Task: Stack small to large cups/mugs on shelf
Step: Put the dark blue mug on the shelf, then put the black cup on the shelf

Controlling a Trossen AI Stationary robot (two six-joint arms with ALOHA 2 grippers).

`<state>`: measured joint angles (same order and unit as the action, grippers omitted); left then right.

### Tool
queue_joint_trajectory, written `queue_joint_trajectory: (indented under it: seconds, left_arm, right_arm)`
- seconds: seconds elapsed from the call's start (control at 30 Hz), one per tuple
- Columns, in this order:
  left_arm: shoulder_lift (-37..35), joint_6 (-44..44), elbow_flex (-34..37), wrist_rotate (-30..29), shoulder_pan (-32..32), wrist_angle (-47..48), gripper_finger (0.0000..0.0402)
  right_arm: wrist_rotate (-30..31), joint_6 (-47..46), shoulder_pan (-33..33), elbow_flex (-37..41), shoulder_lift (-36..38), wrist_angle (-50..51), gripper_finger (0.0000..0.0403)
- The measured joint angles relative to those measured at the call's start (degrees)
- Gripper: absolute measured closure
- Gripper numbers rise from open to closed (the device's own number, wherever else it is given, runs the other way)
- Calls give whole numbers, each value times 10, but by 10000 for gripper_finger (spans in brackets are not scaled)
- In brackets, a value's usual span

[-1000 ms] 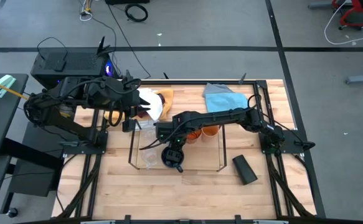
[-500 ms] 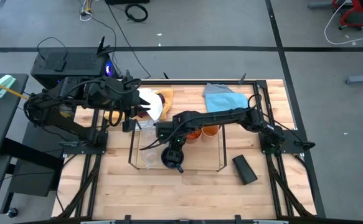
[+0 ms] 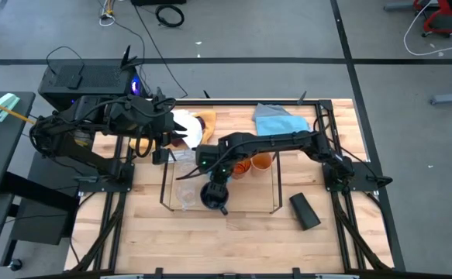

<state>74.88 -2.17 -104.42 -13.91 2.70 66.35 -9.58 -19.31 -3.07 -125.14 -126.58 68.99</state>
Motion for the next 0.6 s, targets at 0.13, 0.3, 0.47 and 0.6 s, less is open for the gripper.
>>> queue_joint_trajectory:
  seconds: [0.13,0.3,0.47,0.6]
  left_arm:
    - [0,0,0,0,0,0,323]
    - [0,0,0,0,0,0,318]
    - [1,0,0,0,0,0,316]
    - [1,0,0,0,0,0,322]
  right_arm:
    - [0,0,0,0,11,-5,336]
    - [1,-7,-1,0,30,-11,336]
    - [1,-7,-1,0,55,-8,336]
    - [1,-6,-3,0,83,-4,336]
